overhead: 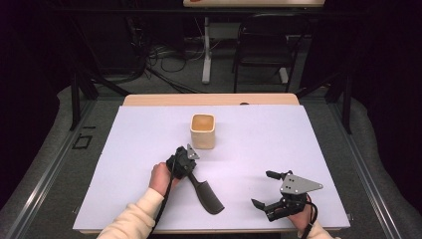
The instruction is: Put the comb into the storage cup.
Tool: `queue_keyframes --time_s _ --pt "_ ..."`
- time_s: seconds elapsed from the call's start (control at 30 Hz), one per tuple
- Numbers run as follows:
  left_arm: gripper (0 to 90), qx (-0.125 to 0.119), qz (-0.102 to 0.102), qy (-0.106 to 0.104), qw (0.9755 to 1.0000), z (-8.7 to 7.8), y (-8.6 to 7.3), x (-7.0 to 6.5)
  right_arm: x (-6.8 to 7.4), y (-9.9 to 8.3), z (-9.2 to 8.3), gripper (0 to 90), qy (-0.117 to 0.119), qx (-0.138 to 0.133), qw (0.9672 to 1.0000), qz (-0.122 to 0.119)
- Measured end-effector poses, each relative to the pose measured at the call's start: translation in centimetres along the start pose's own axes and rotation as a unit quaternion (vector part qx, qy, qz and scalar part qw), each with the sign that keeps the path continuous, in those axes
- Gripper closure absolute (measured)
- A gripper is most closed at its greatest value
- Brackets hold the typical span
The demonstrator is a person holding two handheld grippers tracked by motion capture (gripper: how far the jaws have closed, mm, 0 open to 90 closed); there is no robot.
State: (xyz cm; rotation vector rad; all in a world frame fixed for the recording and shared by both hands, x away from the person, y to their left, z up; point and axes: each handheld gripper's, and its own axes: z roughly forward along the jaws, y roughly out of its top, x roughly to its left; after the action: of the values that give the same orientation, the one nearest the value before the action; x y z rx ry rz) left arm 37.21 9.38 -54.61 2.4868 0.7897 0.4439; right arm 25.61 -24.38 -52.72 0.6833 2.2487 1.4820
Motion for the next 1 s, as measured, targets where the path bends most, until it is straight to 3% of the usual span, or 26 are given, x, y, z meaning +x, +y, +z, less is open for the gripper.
queue_keyframes --time_s 1.0 --pt "90.0 0.015 -0.008 -0.014 0.9998 -0.94 -0.94 -0.02 -0.05 0.01 0.07 0.0 0.002 -0.001 1.0000 0.001"
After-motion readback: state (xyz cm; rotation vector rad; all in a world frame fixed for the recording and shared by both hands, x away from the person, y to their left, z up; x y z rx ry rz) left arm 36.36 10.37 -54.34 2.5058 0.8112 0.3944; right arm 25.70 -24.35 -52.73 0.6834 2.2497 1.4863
